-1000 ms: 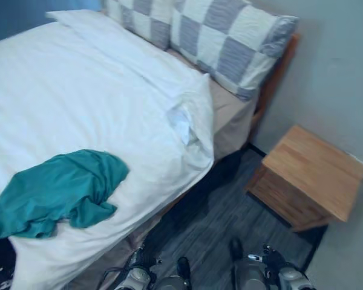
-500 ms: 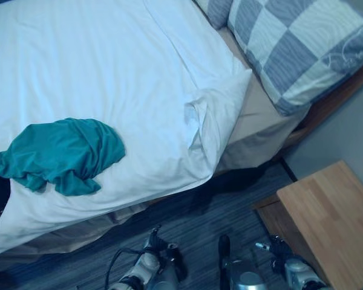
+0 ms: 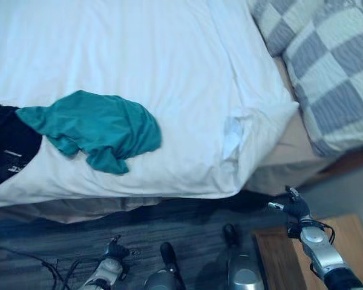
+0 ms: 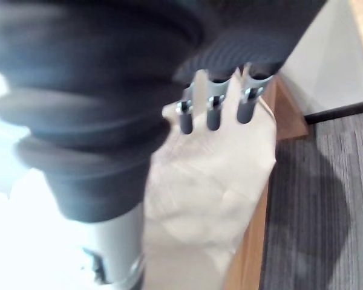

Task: Tidy up the quilt and then pick up the clothes from the bed and put them into the laundry hamper.

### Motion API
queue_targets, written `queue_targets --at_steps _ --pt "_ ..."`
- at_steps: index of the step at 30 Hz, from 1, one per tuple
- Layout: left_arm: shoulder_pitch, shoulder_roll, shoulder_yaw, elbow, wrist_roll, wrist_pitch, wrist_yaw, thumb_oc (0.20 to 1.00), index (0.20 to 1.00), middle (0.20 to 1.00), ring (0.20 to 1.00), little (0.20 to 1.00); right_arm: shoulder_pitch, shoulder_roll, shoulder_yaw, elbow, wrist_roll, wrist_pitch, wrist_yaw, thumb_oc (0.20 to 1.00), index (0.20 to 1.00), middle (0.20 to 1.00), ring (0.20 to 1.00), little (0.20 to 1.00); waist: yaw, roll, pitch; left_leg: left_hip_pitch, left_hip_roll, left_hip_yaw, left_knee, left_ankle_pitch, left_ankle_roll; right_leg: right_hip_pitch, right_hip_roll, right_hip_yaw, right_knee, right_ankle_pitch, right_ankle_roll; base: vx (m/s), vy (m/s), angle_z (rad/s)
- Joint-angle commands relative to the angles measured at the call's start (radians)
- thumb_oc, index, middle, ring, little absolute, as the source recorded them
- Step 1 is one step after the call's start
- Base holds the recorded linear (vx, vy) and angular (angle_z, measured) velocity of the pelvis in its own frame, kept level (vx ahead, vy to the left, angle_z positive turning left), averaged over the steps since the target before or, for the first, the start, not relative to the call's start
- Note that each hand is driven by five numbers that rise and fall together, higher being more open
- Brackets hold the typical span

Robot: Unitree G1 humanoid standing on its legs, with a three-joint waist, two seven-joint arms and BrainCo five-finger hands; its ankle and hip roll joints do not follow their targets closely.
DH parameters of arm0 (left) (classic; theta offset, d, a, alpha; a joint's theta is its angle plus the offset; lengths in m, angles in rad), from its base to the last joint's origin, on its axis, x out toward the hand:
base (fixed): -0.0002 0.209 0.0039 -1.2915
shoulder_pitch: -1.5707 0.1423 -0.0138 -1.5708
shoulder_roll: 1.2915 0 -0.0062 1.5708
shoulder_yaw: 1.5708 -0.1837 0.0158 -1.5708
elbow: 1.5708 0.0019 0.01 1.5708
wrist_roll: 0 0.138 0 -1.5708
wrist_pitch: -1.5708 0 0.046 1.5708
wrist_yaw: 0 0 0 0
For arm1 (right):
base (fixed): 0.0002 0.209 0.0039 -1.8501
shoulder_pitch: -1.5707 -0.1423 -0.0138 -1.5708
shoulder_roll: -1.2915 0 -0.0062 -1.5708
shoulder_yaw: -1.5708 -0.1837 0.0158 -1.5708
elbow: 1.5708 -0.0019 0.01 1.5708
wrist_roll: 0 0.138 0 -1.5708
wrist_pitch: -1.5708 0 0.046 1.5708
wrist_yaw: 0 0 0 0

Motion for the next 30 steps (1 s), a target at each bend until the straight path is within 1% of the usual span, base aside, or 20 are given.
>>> queue_targets --at_steps 1,4,5,6,9,10,13,14,15,16,17,19,23,24,25,26,27,28,29,30 --pt "-0.051 -0.013 -0.038 0.023 0.019 -0.020 -0.032 1.000 1.000 1.000 1.000 1.000 -0.189 -0.084 -0.029 -0.042 -0.147 0.005 -0.042 1.000 1.000 1.000 1.000 1.000 0.013 0.025 -0.033 0.053 0.073 0.008 0.013 -0.055 -0.081 -0.014 0.009 0.006 0.020 -0.008 0.061 0.09 -0.191 0.31" --pt "-0.045 -0.029 -0.064 0.013 0.034 -0.027 -0.038 1.000 1.000 1.000 1.000 1.000 -0.349 -0.094 0.030 -0.066 -0.246 0.021 -0.058 1.000 1.000 1.000 1.000 1.000 0.038 0.041 -0.019 0.030 0.081 -0.017 0.007 -0.033 -0.090 -0.015 0.019 -0.012 0.007 -0.011 0.053 -0.01 -0.186 0.17" --pt "-0.059 -0.039 -0.095 -0.003 0.028 -0.035 -0.035 1.000 1.000 1.000 1.000 1.000 -0.476 -0.091 0.088 -0.050 -0.265 0.025 -0.059 1.000 1.000 1.000 1.000 1.000 0.055 0.059 0.002 -0.004 0.090 -0.031 0.003 -0.011 -0.099 -0.029 0.024 -0.028 0.005 -0.013 0.045 -0.10 -0.176 -0.07" --pt "-0.063 -0.041 -0.109 -0.011 0.020 -0.039 -0.036 1.000 1.000 1.000 1.000 1.000 -0.533 -0.099 0.109 -0.038 -0.275 0.029 -0.057 1.000 1.000 1.000 1.000 1.000 0.063 0.068 0.010 -0.017 0.094 -0.037 0.001 -0.002 -0.103 -0.036 0.027 -0.034 0.005 -0.015 0.042 -0.09 -0.133 -0.05" --pt "-0.075 -0.046 -0.122 -0.018 0.007 -0.047 -0.034 1.000 1.000 1.000 1.000 1.000 -0.611 -0.106 0.135 -0.005 -0.273 0.026 -0.062 1.000 1.000 1.000 1.000 1.000 0.067 0.082 0.024 -0.040 0.101 -0.046 0.000 0.007 -0.111 -0.049 0.030 -0.044 0.005 -0.013 0.039 -0.06 -0.073 0.19" --pt "-0.085 -0.053 -0.152 -0.033 -0.015 -0.062 -0.034 1.000 1.000 1.000 1.000 1.000 -0.730 -0.122 0.174 0.040 -0.265 0.023 -0.070 1.000 1.000 1.000 1.000 1.000 0.074 0.105 0.041 -0.077 0.110 -0.053 0.000 0.023 -0.123 -0.075 0.034 -0.057 0.005 -0.008 0.036 -0.07 -0.052 0.30" --pt "-0.091 -0.079 -0.200 -0.044 -0.039 -0.079 -0.034 1.000 1.000 1.000 1.000 1.000 -0.885 -0.121 0.235 0.174 -0.244 0.022 -0.081 1.000 1.000 1.000 1.000 1.000 0.080 0.138 0.055 -0.127 0.123 -0.056 0.000 0.041 -0.139 -0.117 0.043 -0.063 0.005 -0.003 0.033 -0.06 -0.041 0.22" --pt "-0.095 -0.091 -0.210 -0.038 -0.053 -0.083 -0.029 1.000 1.000 1.000 1.000 1.000 -0.956 -0.117 0.269 0.265 -0.233 0.027 -0.078 0.200 0.200 0.200 0.200 0.200 0.082 0.150 0.058 -0.154 0.131 -0.053 0.000 0.050 -0.148 -0.138 0.048 -0.065 0.005 -0.002 0.036 -0.06 -0.044 0.22" --pt "-0.099 -0.092 -0.209 -0.034 -0.060 -0.086 -0.027 1.000 1.000 1.000 1.000 1.000 -0.985 -0.120 0.285 0.309 -0.233 0.029 -0.074 0.200 0.200 0.200 0.200 0.200 0.082 0.155 0.057 -0.166 0.137 -0.053 0.000 0.052 -0.152 -0.147 0.050 -0.066 0.005 -0.002 0.036 -0.04 -0.050 0.16" --pt "-0.098 -0.100 -0.208 -0.026 -0.072 -0.086 -0.023 1.000 1.000 1.000 1.000 1.000 -1.001 -0.116 0.285 0.399 -0.208 0.037 -0.077 0.200 0.200 0.200 0.200 0.200 0.082 0.160 0.054 -0.181 0.144 -0.053 0.000 0.060 -0.160 -0.157 0.054 -0.067 0.005 0.000 0.035 -0.01 -0.027 0.14" --pt "-0.098 -0.100 -0.208 -0.026 -0.072 -0.086 -0.022 1.000 1.000 1.000 1.000 1.000 -1.002 -0.115 0.286 0.402 -0.207 0.036 -0.078 0.200 0.200 0.200 0.200 0.200 0.082 0.161 0.053 -0.182 0.144 -0.053 0.000 0.061 -0.160 -0.158 0.055 -0.068 0.005 0.000 0.034 0.00 -0.018 0.18" --pt "-0.093 -0.112 -0.202 -0.015 -0.080 -0.080 -0.015 1.000 1.000 1.000 1.000 1.000 -0.997 -0.111 0.247 0.447 -0.147 0.035 -0.099 0.200 0.200 0.200 0.200 0.200 0.079 0.161 0.050 -0.184 0.150 -0.051 0.000 0.062 -0.163 -0.160 0.062 -0.068 0.005 0.002 0.032 0.01 0.005 0.14" --pt "-0.070 -0.122 -0.169 0.010 -0.064 -0.069 -0.004 1.000 1.000 1.000 1.000 1.000 -0.891 -0.151 0.198 0.362 -0.104 0.020 -0.107 0.200 0.200 0.200 0.200 0.200 0.061 0.146 0.047 -0.165 0.157 -0.045 0.000 0.055 -0.162 -0.145 0.067 -0.067 0.005 -0.003 0.029 0.01 0.007 -0.02" --pt "-0.062 -0.123 -0.157 0.013 -0.055 -0.062 0.000 1.000 1.000 1.000 1.000 1.000 -0.828 -0.171 0.160 0.292 -0.098 0.025 -0.112 0.228 0.228 0.228 0.228 0.228 0.052 0.139 0.044 -0.156 0.158 -0.042 0.000 0.051 -0.161 -0.138 0.067 -0.067 0.005 -0.007 0.029 0.04 0.030 -0.05" --pt "-0.055 -0.133 -0.140 0.019 -0.050 -0.054 0.002 1.000 1.000 1.000 1.000 1.000 -0.746 -0.177 0.104 0.238 -0.092 0.024 -0.142 1.000 1.000 1.000 1.000 1.000 0.037 0.133 0.042 -0.147 0.159 -0.038 0.000 0.045 -0.159 -0.133 0.067 -0.065 0.005 -0.008 0.030 0.09 0.027 0.02" --pt "-0.046 -0.137 -0.116 0.026 -0.024 -0.034 0.005 1.000 1.000 1.000 1.000 1.000 -0.571 -0.188 -0.012 0.102 -0.111 0.030 -0.178 1.000 1.000 1.000 1.000 1.000 0.018 0.121 0.031 -0.125 0.160 -0.033 0.000 0.031 -0.153 -0.118 0.066 -0.065 0.005 -0.014 0.029 0.08 0.021 0.05" --pt "-0.043 -0.134 -0.122 0.026 -0.023 -0.033 0.005 1.000 1.000 1.000 1.000 1.000 -0.555 -0.187 -0.023 0.089 -0.114 0.035 -0.176 1.000 1.000 1.000 1.000 1.000 0.024 0.119 0.029 -0.122 0.160 -0.033 0.000 0.030 -0.153 -0.115 0.065 -0.066 0.005 -0.015 0.030 0.13 0.011 0.01" --pt "-0.037 -0.136 -0.098 0.033 0.004 -0.017 0.005 1.000 1.000 1.000 1.000 1.000 -0.403 -0.179 -0.152 0.049 -0.096 0.044 -0.243 1.000 1.000 1.000 1.000 1.000 0.005 0.107 0.018 -0.100 0.157 -0.031 0.000 0.014 -0.144 -0.099 0.065 -0.067 0.005 -0.021 0.030 0.07 0.010 -0.05" --pt "-0.035 -0.134 -0.104 0.032 0.005 -0.016 0.005 1.000 1.000 1.000 1.000 1.000 -0.389 -0.176 -0.161 0.038 -0.099 0.048 -0.242 1.000 1.000 1.000 1.000 1.000 0.011 0.105 0.016 -0.099 0.156 -0.030 0.000 0.013 -0.144 -0.098 0.065 -0.067 0.005 -0.022 0.030 0.12 0.030 -0.07" --pt "-0.036 -0.130 -0.088 0.033 0.020 -0.002 0.006 1.000 1.000 1.000 1.000 1.000 -0.271 -0.159 -0.274 -0.001 -0.063 0.051 -0.305 1.000 1.000 1.000 1.000 1.000 -0.006 0.093 0.008 -0.077 0.155 -0.024 0.000 0.000 -0.138 -0.084 0.064 -0.067 0.005 -0.024 0.033 0.05 0.023 -0.08"
